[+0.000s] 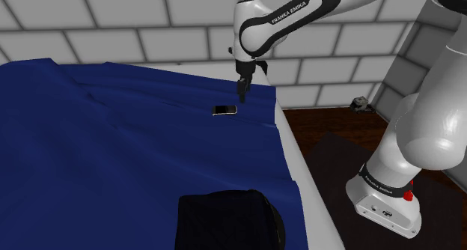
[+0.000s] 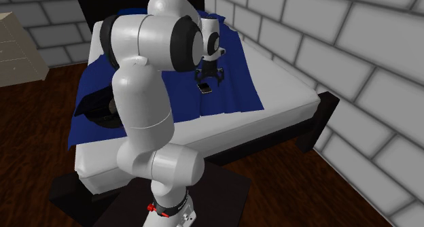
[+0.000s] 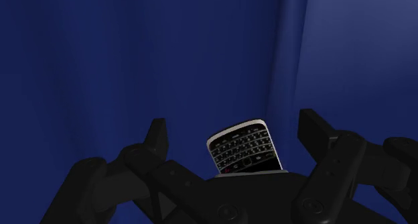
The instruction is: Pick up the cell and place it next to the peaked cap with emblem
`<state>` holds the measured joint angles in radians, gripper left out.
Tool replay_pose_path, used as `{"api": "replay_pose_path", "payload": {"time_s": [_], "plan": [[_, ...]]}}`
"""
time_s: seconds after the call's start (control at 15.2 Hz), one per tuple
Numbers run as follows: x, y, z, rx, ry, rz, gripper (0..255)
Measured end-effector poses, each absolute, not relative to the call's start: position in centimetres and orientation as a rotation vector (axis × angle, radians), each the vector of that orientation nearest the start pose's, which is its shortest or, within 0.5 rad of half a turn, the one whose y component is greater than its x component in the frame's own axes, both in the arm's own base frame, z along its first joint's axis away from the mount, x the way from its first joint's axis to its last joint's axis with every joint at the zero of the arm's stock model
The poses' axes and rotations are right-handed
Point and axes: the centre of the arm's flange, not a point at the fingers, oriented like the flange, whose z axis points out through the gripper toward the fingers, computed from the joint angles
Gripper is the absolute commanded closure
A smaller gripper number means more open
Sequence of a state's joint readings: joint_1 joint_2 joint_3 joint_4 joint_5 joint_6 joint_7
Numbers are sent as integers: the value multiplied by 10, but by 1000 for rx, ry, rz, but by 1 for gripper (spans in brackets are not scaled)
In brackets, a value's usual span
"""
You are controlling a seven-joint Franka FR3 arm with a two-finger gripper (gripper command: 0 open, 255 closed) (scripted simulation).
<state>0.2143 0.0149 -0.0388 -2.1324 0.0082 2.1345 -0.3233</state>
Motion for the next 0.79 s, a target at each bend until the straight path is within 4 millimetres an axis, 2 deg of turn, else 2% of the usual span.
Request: {"api": "replay_pose_path", "payload": {"time_s": [0.26,0.79], "plan": [[560,124,377,-2999,-890,-5,0],[568,131,336,-2991,-914,-9,0]]}}
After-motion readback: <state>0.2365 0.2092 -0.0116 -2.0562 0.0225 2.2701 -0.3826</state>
